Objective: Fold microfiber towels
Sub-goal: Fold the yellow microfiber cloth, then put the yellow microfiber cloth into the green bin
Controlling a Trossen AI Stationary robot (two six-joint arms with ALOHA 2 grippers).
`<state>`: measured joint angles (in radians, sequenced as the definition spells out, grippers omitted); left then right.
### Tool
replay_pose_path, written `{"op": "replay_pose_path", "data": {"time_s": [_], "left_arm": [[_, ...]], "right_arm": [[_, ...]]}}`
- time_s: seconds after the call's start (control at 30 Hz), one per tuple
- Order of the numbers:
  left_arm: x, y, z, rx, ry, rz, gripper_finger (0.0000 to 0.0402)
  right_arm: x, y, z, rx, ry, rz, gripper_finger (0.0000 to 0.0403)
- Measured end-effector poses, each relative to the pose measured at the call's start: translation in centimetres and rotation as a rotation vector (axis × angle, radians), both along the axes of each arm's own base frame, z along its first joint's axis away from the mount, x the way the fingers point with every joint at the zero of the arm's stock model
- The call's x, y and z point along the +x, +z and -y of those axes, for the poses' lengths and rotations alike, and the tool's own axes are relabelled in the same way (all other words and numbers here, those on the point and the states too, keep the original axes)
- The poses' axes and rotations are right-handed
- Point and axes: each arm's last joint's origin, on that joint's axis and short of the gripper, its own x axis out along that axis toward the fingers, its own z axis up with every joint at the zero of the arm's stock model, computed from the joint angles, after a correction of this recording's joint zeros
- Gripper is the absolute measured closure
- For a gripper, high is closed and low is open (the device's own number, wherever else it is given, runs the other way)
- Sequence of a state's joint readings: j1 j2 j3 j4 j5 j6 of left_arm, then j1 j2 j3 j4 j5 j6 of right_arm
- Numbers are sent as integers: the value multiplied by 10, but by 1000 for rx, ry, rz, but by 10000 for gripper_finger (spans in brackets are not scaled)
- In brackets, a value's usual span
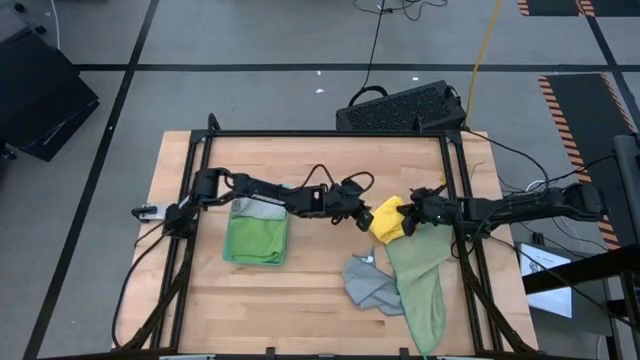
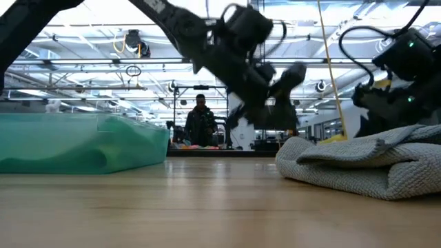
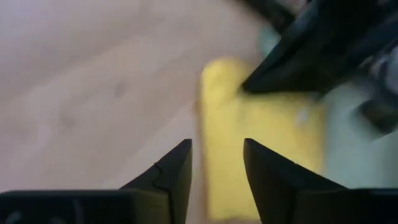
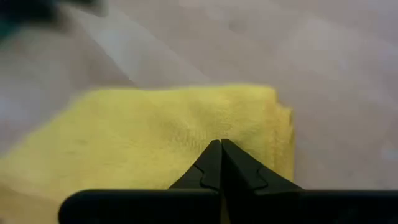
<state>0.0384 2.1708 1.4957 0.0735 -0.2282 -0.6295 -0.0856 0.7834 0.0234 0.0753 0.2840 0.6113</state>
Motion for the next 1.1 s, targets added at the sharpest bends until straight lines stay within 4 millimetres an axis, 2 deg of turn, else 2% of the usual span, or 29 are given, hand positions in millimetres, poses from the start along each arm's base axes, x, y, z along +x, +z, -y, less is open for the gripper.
{"op": "replay_pose_path", "data": {"time_s": [0.07,0.23,0.43,0.57,0.67,0.87,1.1], "left_arm": [[1,-12,-4,-22,-11,-24,243],[3,-14,-3,-79,-52,-12,199],[2,-28,-1,-126,-42,-46,162],[4,-30,-8,-215,-26,-21,156],[4,-41,-11,-267,-10,-37,155],[10,-44,-9,-291,-75,23,155],[12,-60,2,-235,-139,-4,161]], "right_arm": [[1,1,0,-7,28,2,403],[3,4,-1,-19,67,-21,403],[23,45,-1,-32,155,29,403],[30,70,0,-39,168,9,403],[30,78,0,-48,178,-16,403],[30,80,3,-25,173,-16,403],[31,83,6,19,166,15,403]]}}
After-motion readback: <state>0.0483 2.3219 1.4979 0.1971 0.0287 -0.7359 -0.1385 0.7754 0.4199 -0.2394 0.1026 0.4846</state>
